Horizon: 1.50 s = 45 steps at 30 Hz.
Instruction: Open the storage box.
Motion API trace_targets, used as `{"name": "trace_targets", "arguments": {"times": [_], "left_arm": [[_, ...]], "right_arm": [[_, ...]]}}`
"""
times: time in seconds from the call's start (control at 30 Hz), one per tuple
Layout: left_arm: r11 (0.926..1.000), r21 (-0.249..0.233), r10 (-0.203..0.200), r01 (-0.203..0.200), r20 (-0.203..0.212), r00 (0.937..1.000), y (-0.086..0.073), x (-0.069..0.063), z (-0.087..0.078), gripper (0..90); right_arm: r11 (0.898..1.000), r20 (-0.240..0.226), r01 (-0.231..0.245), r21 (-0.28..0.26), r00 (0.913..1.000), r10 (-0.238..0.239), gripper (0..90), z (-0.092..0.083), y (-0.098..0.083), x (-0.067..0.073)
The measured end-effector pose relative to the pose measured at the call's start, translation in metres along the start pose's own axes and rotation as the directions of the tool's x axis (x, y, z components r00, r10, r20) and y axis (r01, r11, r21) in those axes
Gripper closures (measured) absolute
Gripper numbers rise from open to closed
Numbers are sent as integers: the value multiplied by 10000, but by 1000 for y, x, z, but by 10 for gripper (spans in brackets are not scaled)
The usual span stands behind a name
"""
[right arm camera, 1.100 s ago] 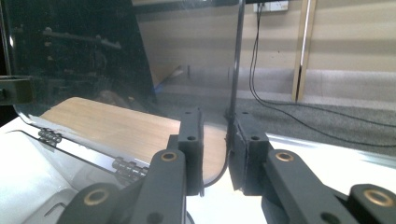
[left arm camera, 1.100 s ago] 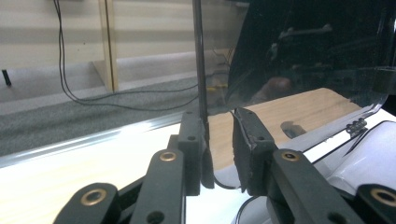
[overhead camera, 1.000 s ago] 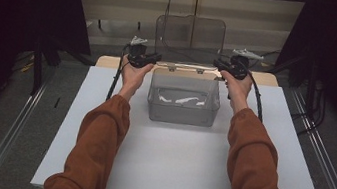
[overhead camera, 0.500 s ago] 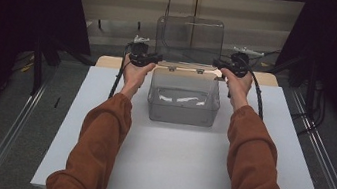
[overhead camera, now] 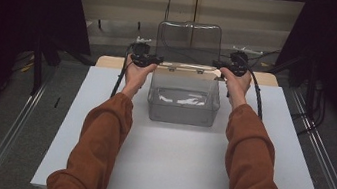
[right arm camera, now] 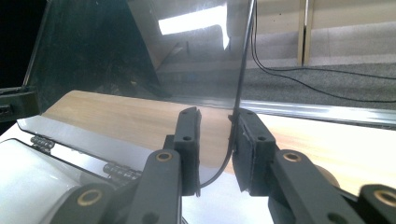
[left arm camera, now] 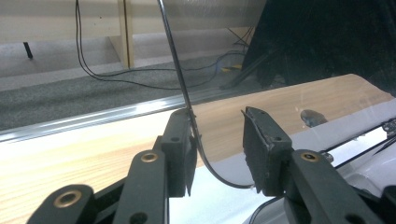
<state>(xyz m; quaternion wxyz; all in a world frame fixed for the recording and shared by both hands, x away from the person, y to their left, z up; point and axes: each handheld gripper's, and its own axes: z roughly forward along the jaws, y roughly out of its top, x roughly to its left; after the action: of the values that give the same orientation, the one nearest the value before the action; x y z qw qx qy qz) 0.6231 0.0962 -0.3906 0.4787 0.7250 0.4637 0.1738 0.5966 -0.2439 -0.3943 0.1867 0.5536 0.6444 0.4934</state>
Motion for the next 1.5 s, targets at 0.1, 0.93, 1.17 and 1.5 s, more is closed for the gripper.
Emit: {"name": "trace_targets", "arguments": {"times": [0.1,0.93,1.17,1.5], "left_arm": [[9996,123,-248,248,-32,9997,-1,1,2,618],[9944,567,-900,893,86,9959,-8,6,12,491],[9893,-308,-1427,1428,67,9897,-9,13,13,341],[9979,-533,-375,370,-74,9993,-6,8,5,234]], "right_arm": [[9998,-27,-172,129,9998,173,705,2,-1,-2],[9878,-112,-1516,350,9883,1521,548,18,-16,-6],[9904,22,-1363,-227,9907,1363,482,17,-14,-4],[9972,407,-357,-656,9984,384,356,15,-20,1]]}}
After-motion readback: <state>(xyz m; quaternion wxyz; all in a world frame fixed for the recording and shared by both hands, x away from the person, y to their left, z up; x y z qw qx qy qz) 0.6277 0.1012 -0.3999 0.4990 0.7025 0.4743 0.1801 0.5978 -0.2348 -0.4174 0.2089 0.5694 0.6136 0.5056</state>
